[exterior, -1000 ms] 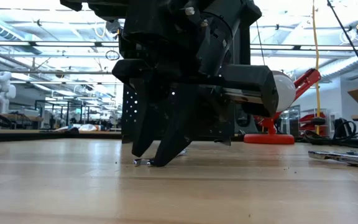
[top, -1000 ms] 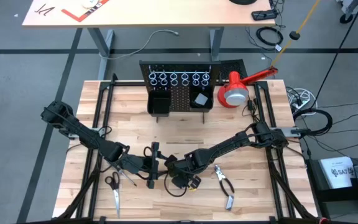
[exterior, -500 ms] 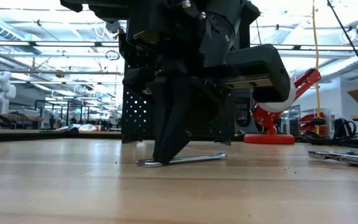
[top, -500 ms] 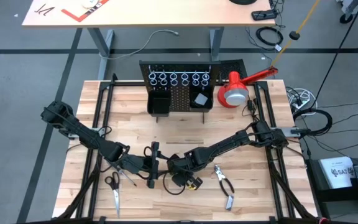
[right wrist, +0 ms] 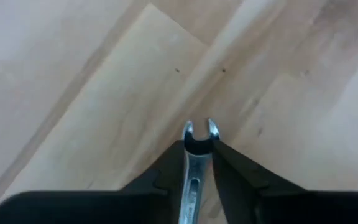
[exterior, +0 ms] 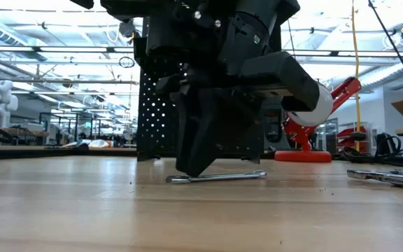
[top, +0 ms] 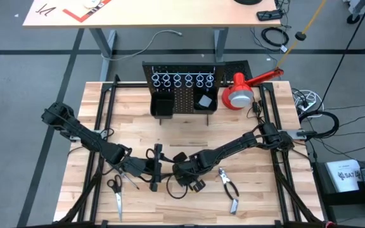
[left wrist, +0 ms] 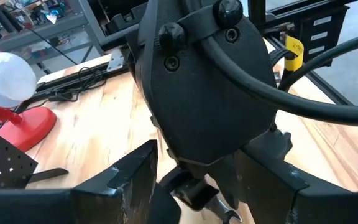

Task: Hang tools onto peg board
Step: Hang the wrench on the pegboard

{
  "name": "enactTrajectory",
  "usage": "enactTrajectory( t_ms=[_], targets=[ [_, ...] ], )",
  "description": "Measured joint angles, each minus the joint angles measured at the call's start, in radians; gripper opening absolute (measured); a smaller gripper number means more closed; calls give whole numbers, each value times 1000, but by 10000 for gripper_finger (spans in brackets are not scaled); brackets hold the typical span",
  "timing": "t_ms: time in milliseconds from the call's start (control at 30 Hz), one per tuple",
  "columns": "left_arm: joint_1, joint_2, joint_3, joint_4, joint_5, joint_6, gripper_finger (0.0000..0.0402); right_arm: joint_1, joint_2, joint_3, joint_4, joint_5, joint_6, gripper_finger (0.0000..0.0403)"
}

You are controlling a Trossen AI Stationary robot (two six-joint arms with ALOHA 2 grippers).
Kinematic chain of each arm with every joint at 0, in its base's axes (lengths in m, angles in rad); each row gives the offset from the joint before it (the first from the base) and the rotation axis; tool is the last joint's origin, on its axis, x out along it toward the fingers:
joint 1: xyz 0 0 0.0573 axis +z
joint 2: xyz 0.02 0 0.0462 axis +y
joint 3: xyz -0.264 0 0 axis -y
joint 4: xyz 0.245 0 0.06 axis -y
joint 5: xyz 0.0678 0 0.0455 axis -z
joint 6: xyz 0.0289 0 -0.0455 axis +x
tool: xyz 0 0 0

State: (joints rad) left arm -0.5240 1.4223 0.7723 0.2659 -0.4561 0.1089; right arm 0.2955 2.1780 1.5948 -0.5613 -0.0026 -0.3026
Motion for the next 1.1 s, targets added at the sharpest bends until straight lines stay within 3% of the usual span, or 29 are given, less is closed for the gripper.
enactTrajectory(
  t_ms=[200, 367, 1100],
  targets=[
    [0, 0, 0, -3, 0, 0, 218, 0, -2, 1, -27, 8, 56, 161],
    [0, 0, -1, -8, 1, 1, 218, 0, -2, 3, -92, 1, 90, 173],
    [0, 1, -2, 5, -2, 0, 218, -27, -3, -47, -68, -1, 104, 28]
  ],
)
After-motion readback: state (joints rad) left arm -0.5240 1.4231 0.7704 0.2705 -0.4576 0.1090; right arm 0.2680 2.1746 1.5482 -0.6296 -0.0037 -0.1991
